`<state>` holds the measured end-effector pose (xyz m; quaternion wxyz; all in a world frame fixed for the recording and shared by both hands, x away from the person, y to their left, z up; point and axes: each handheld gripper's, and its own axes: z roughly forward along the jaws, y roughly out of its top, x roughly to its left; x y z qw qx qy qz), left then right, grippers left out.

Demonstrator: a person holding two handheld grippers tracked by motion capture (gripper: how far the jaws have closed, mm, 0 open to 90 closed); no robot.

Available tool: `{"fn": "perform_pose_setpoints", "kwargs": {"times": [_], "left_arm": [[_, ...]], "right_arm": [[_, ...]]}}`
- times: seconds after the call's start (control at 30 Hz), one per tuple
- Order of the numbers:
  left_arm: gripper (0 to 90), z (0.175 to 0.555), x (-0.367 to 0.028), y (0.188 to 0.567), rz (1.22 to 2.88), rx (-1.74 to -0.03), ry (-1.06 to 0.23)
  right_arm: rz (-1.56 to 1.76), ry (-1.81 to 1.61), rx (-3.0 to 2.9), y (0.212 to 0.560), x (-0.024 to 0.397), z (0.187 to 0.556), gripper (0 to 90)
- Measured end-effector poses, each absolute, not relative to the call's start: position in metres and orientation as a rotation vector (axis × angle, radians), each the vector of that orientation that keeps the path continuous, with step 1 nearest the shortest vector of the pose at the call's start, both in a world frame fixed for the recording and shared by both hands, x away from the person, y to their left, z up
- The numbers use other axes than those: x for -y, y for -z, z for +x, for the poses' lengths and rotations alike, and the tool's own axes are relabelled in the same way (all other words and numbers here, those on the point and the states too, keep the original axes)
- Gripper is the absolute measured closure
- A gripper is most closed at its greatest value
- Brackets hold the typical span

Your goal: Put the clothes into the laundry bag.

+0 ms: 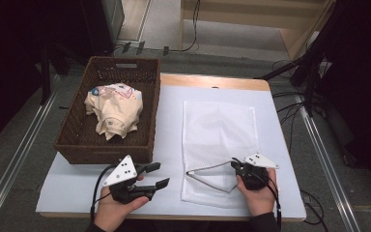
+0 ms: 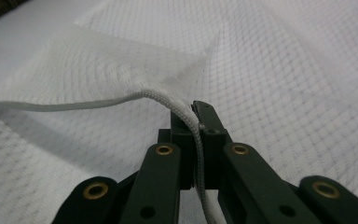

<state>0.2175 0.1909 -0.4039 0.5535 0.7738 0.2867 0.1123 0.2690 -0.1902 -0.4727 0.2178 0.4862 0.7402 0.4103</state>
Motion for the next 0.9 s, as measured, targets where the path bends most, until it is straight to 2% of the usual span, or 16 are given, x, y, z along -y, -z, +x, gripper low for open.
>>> {"fn": "perform_pose_setpoints", "kwargs": {"times": [0.2, 0.4, 0.53, 0.63, 0.8, 0.9], "left_arm": [[38.8, 0.227, -0.225, 0.367, 1.8, -0.787, -0.435], [33.0, 0.258, -0.254, 0.345, 1.742, -0.921, -0.503], [24.2, 0.282, -0.265, 0.338, 1.725, -1.006, -0.517], [20.7, 0.301, -0.27, 0.332, 1.75, -1.048, -0.536], [5.2, 0.327, -0.281, 0.328, 1.771, -1.044, -0.466], [5.0, 0.346, -0.286, 0.329, 1.785, -1.104, -0.467]], "right_arm": [[1.328, -1.212, -2.005, 0.466, 0.196, 0.264, 89.4], [1.296, -1.239, -2.012, 0.464, 0.194, 0.262, 89.3], [1.283, -1.251, -2.013, 0.462, 0.195, 0.261, 89.3], [1.283, -1.258, -2.012, 0.462, 0.197, 0.26, 89.3], [1.278, -1.256, -2.016, 0.463, 0.197, 0.261, 89.2], [1.279, -1.256, -2.022, 0.463, 0.196, 0.26, 89.2]]}}
